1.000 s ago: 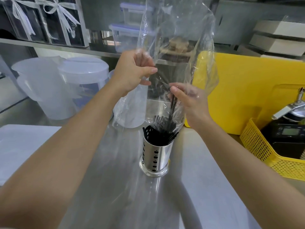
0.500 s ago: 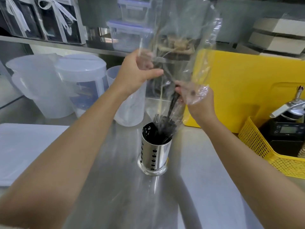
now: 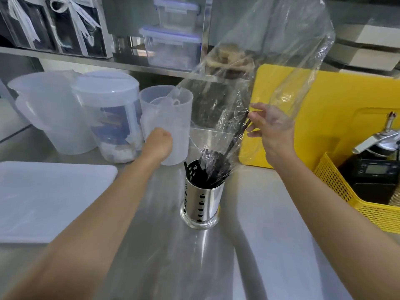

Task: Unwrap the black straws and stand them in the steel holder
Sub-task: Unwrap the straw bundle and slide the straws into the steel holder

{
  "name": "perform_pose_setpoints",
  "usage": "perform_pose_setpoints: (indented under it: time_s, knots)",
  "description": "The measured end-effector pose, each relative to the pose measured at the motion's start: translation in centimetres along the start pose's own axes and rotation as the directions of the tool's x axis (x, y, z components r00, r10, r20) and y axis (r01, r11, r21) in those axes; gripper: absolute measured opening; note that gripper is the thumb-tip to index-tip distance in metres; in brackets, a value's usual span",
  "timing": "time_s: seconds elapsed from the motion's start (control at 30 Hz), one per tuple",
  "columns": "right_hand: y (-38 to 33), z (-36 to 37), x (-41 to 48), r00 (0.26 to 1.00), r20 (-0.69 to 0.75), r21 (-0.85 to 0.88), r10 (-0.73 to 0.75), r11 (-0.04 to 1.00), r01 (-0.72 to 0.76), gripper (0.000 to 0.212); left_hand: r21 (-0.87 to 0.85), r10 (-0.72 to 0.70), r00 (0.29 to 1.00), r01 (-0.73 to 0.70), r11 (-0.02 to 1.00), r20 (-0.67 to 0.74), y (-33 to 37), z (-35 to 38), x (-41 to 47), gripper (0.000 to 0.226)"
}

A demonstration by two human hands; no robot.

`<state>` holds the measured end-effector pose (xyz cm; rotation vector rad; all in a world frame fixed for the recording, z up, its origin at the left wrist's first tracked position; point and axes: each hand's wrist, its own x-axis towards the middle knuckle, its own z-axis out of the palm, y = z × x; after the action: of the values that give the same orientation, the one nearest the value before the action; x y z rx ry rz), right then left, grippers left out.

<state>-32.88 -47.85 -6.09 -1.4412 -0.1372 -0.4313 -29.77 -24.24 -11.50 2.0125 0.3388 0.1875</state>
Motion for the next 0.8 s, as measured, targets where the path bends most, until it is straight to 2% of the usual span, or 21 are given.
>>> perform_pose_setpoints:
  time_s: [0.07,0.17,0.23,0.3,0.43,0.53,0.6,0.67,0.8]
  knots:
    - [-0.1,0.0,0.0,1.0,0.019,-0.013,-0.016,1.0,0.017,0.016,0.054,0.085,0.988,-0.092,0.994,0.126,-0.4,0.0,-0.2,0.036]
    - [0.0,0.0,0.1,0.999,0.0,-0.006,-0.033,0.999,0.033,0.015,0.028,0.199,0.935,-0.216,0.976,0.292,-0.4,-0.1,-0.7,0.044]
    - [-0.1,0.0,0.0,0.999,-0.007,0.014,-0.04,0.999,0.04,0.018,0.014,0.249,0.922,-0.265,0.964,0.297,-0.2,-0.1,-0.9,0.05]
    - [-0.3,-0.2,0.0,0.999,-0.004,0.052,-0.04,0.998,0.04,0.018,-0.075,0.316,0.911,-0.307,0.949,0.266,0.3,0.0,-1.3,0.053]
    - [-0.7,-0.3,0.2,1.0,-0.004,0.088,-0.029,0.996,0.029,0.017,-0.379,0.36,0.898,-0.25,0.891,0.253,1.4,0.4,-2.7,0.028]
    - [-0.9,0.0,0.1,0.999,0.013,0.092,-0.037,0.995,0.036,0.018,-0.47,0.332,0.864,-0.129,0.873,0.379,2.0,0.8,-3.7,0.03]
    - [-1.0,0.3,0.1,0.999,0.015,0.096,-0.039,0.995,0.037,0.018,-0.473,0.327,0.826,-0.085,0.877,0.459,2.3,1.2,-4.0,0.031]
    - [-1.1,0.5,0.1,0.999,0.016,0.1,-0.041,0.994,0.039,0.018,-0.414,0.318,0.809,-0.103,0.904,0.494,2.7,1.7,-4.3,0.025]
    - [-1.2,0.5,0.1,0.998,0.027,0.108,-0.05,0.993,0.046,0.017,-0.339,0.303,0.861,-0.166,0.926,0.408,2.9,2.4,-3.9,0.036]
